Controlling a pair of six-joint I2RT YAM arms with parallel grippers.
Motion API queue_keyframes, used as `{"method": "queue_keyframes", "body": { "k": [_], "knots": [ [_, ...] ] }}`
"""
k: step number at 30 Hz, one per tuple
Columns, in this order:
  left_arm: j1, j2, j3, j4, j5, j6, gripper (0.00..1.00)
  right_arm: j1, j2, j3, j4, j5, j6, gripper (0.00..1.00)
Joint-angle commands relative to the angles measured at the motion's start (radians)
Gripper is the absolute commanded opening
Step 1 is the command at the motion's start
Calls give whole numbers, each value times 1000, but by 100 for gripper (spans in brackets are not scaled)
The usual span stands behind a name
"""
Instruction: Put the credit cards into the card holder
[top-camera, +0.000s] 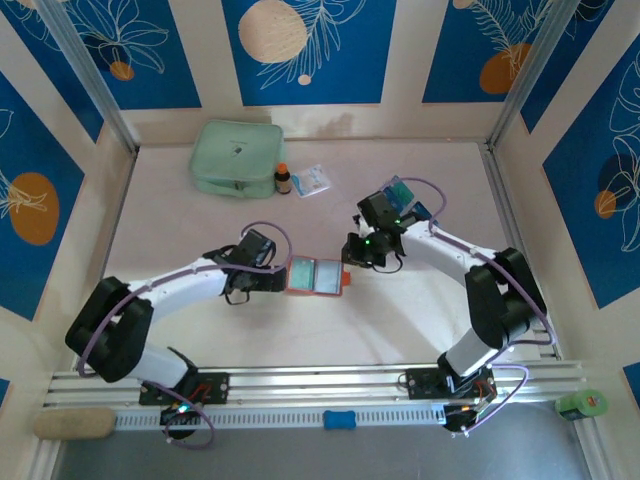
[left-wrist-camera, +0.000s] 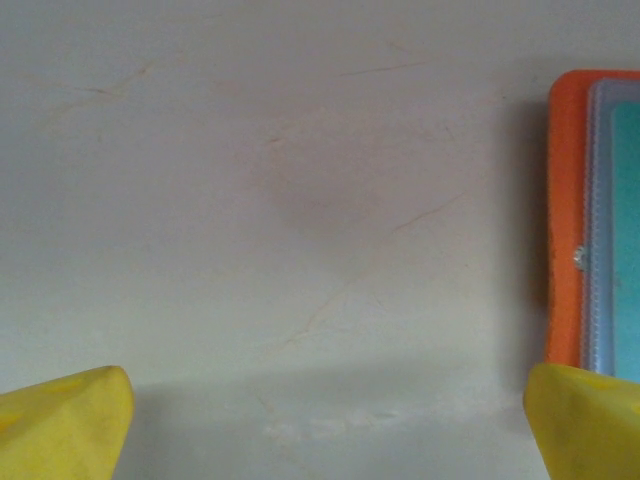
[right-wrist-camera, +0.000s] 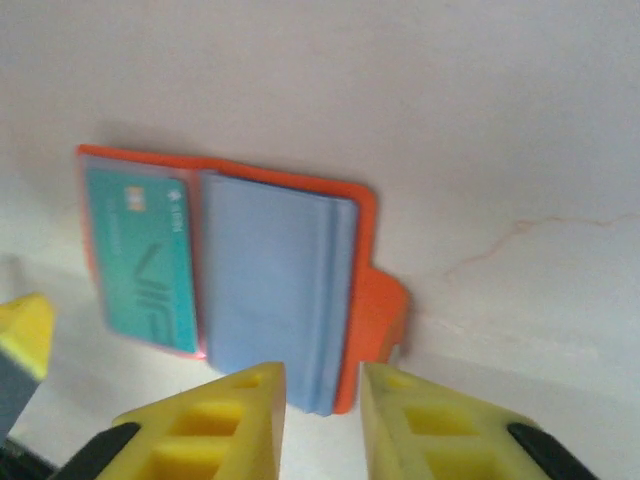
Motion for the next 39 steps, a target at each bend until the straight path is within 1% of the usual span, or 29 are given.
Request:
{"method": "queue_keyframes", "body": {
  "k": [1,2,3,11,14,27,39],
  "knots": [
    [22,34,40,22,-12,34,100,35,29,22,58,-97,25,4],
    [25,45,45,26,-9,39,100,44,48,33,72,-110,31,1],
    [26,55,50,28,-8,43,100,53,68,42,83,-120,35,0],
    [31,116,74,33,-4,79,100,129,217,121,127,-129,59,0],
    [31,128,71,33,-1,84,100,143,246,130,133,-129,64,0],
    [31,144,40,59,10,83,100,161,269,95,146,-111,76,0],
    [31,153,27,73,19,81,100,174,331,125,139,-123,68,0]
  ]
}}
